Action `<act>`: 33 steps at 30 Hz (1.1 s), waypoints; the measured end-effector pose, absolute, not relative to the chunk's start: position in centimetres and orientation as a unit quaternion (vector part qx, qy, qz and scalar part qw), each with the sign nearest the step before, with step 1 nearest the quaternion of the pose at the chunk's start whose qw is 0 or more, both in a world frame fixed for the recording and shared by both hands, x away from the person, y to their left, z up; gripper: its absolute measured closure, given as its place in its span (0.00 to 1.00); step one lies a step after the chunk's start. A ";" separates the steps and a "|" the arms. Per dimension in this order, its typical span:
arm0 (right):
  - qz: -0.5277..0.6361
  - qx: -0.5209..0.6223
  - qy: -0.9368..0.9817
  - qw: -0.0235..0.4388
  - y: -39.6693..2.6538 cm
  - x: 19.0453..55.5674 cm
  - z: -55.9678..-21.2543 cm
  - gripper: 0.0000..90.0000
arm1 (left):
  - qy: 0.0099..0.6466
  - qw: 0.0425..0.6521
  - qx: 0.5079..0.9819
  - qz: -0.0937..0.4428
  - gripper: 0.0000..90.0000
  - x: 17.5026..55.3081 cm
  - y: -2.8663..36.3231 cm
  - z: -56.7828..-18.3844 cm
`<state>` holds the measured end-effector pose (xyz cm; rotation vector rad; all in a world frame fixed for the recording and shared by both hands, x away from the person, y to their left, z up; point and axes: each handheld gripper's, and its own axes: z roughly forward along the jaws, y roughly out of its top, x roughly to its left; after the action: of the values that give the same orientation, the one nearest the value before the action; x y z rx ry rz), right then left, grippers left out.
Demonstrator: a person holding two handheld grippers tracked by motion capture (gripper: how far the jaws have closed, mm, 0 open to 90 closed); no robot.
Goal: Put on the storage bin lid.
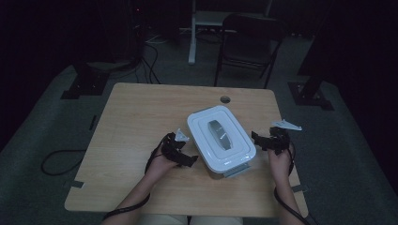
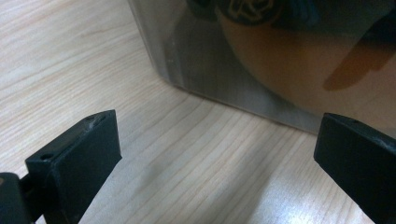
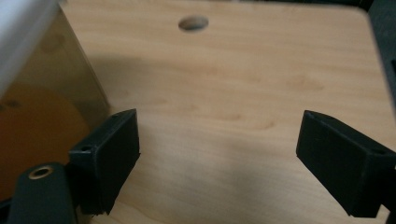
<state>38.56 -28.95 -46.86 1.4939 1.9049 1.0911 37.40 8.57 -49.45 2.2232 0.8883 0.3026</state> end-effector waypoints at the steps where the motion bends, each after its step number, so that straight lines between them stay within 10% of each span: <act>1: 0.394 0.547 0.700 0.236 -28.8 38.7 -47.3 0.15 | 0.344 0.358 0.860 0.116 0.01 37.4 8.5 -49.4; 33: 0.444 0.474 0.745 0.154 -22.9 33.8 -50.4 0.17 | 0.336 0.335 0.869 0.140 0.01 36.1 12.1 -48.6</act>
<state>33.79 -22.88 -50.41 1.3579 2.1366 1.2722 36.08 12.09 -48.59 2.2676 0.8754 0.3655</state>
